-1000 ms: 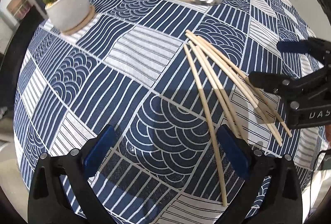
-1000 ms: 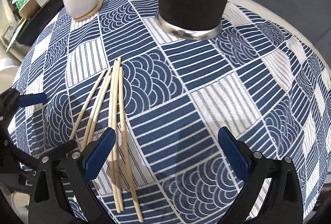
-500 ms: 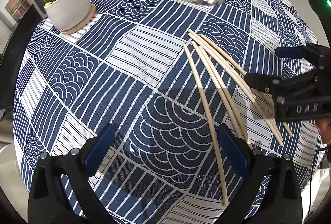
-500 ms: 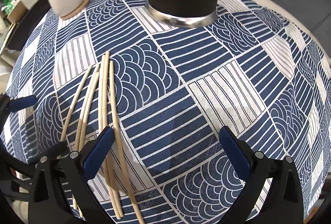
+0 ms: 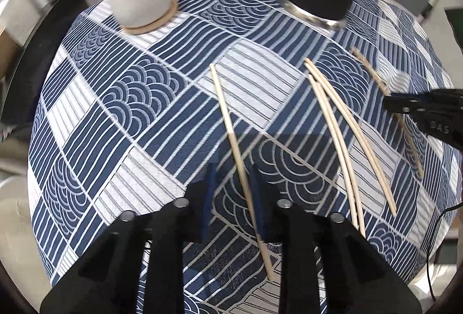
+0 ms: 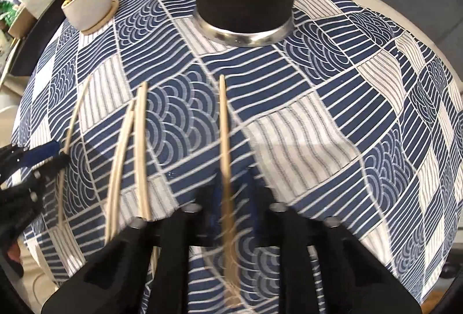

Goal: Organize utensils
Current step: 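Close the left tool on one wooden stick while the right tool grasps another, then lift both held sticks upright and carry them over the black cup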

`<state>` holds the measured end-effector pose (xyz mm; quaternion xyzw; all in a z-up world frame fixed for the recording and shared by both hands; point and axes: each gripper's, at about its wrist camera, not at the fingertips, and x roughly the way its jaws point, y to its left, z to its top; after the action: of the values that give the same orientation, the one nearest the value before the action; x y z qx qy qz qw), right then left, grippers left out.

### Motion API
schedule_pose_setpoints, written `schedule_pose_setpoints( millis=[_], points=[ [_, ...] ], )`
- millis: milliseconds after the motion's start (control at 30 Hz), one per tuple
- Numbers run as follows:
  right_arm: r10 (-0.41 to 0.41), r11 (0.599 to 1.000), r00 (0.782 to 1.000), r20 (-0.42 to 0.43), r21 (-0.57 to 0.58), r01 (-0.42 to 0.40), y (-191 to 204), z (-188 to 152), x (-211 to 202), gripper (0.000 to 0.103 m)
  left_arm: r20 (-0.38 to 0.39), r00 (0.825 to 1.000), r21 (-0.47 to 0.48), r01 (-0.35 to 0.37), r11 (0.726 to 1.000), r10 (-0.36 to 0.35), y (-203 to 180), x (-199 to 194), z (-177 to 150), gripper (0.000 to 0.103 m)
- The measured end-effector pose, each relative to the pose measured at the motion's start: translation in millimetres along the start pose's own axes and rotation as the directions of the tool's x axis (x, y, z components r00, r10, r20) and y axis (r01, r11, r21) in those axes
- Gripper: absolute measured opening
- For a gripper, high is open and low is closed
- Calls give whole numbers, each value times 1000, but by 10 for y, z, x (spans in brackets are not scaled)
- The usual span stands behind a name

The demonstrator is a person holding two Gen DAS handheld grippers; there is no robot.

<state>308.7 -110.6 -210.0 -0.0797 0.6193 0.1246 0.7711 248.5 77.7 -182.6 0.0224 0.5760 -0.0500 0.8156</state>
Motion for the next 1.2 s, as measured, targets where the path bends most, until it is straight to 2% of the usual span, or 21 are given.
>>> schedule_pose_setpoints(
  millis=[100, 200, 300, 400, 533, 667, 800, 867, 967, 1100, 1200],
  points=[
    [62, 998, 998, -20, -24, -62, -124, 25, 20, 4, -7, 1000, -17, -20, 1000, 20, -27, 5, 20, 22],
    [139, 990, 989, -41, 3, -139, -293, 56, 55, 4, -13, 1000, -58, -22, 998, 21, 29, -16, 10, 21],
    [206, 978, 976, -65, 41, -204, -452, 69, 87, 4, -24, 999, -90, -32, 995, 30, 46, -36, -9, 12],
    [225, 974, 971, -75, 55, -222, -597, 82, 115, 4, -24, 999, -129, -27, 991, 24, 71, -57, -69, 9],
    [223, 974, 971, -82, 68, -217, -624, 3, 59, 4, -31, 999, -128, -21, 992, 18, 68, -93, -145, 5],
    [204, 975, 976, -71, 106, -196, -635, -123, -50, 4, -40, 998, -140, 31, 990, -37, 159, -99, -216, 5],
    [204, 964, 978, -34, 179, -195, -775, -340, -215, 5, -44, 991, -167, 116, 979, -125, 285, -96, -260, 5],
    [207, 953, 978, -6, 227, -200, -854, -417, -316, 5, -33, 990, -160, 128, 979, -135, 342, -130, -292, 5],
    [220, 933, 974, 53, 281, -226, -906, -493, -452, 5, -29, 982, -136, 182, 974, -188, 393, -219, -289, 5],
    [181, 927, 975, 128, 309, -213, -842, -490, -625, 5, 35, 991, -38, 133, 990, -132, 428, -469, -171, 5],
    [162, 924, 967, 195, 314, -218, -825, -451, -835, 5, 85, 985, 12, 149, 989, -149, 413, -646, -37, 5]
  ],
)
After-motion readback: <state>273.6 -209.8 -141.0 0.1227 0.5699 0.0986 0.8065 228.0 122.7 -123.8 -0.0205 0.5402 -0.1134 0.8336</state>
